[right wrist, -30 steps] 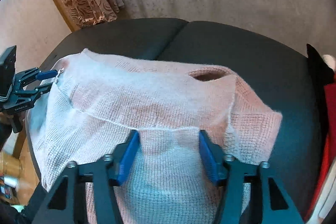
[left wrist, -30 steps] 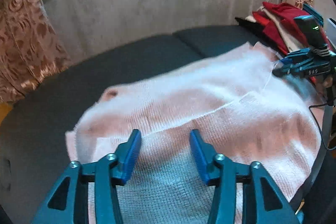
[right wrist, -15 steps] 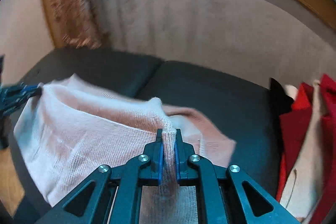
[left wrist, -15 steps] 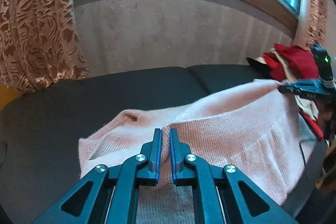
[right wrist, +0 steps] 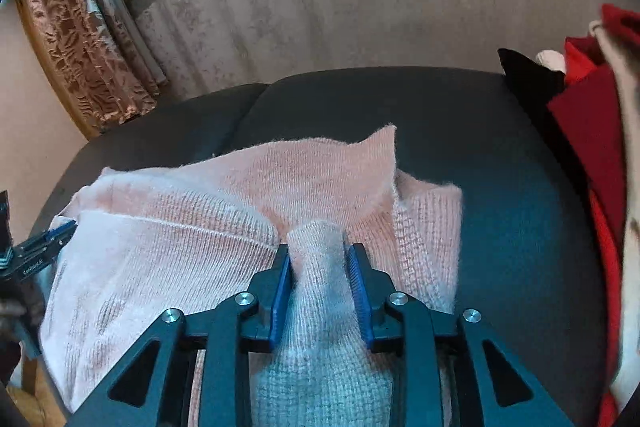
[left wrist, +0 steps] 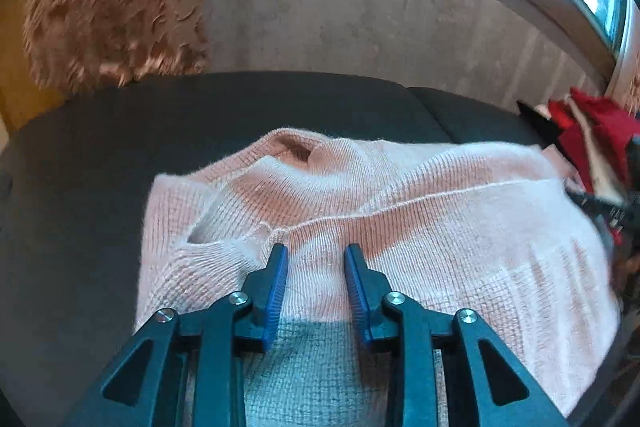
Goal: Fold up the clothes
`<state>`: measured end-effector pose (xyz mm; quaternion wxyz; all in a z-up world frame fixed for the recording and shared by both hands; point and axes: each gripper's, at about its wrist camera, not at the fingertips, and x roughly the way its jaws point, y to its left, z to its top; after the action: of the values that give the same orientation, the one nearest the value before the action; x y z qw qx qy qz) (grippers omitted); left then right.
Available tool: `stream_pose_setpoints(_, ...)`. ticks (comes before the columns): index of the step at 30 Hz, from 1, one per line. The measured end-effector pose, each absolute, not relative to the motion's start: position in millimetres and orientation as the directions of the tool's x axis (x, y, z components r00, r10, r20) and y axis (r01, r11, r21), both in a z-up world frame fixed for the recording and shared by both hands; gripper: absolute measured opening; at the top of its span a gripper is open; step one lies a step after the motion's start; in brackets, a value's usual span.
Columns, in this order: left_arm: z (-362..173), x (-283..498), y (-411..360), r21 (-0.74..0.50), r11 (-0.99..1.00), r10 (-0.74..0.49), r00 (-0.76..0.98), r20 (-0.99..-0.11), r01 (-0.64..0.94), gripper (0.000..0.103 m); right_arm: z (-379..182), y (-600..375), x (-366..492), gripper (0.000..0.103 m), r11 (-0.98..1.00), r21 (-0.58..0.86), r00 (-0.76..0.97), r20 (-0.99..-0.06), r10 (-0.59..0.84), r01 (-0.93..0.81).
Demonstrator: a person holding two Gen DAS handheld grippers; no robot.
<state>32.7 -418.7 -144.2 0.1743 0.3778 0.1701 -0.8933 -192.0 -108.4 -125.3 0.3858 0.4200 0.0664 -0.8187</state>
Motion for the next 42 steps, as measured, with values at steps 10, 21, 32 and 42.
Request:
stream_pose_setpoints(10,-104.1,114.1,-432.8,-0.281,-0.803,-0.217,-0.697,-0.684,0.526,0.037,-124.3,-67.6,-130.9,0.059,-0.640,0.224,-0.335,-0.701,-0.630,0.735)
stream_pose_setpoints(21,-124.6,15.3,-470.2,-0.226,-0.922,0.014,-0.555,-0.832,0.315,0.047,-124.4,-72.7,-127.3,0.062,-0.657,0.180,-0.371,-0.703,-0.606,0.733)
stream_pose_setpoints(32,-120.5,17.6,-472.1,-0.260,-0.898,-0.028,-0.636,-0.771,0.355,0.002,-123.4,-68.1,-126.8,0.064,-0.651,0.215,-0.356,-0.693,-0.627,0.728)
stream_pose_setpoints(42,-127.5,27.8,-506.0,-0.366,-0.810,-0.050,-0.677,-0.735,0.458,0.016,-122.6,-74.1,-126.1,0.067,-0.657,0.185,-0.371,-0.701,-0.609,0.731)
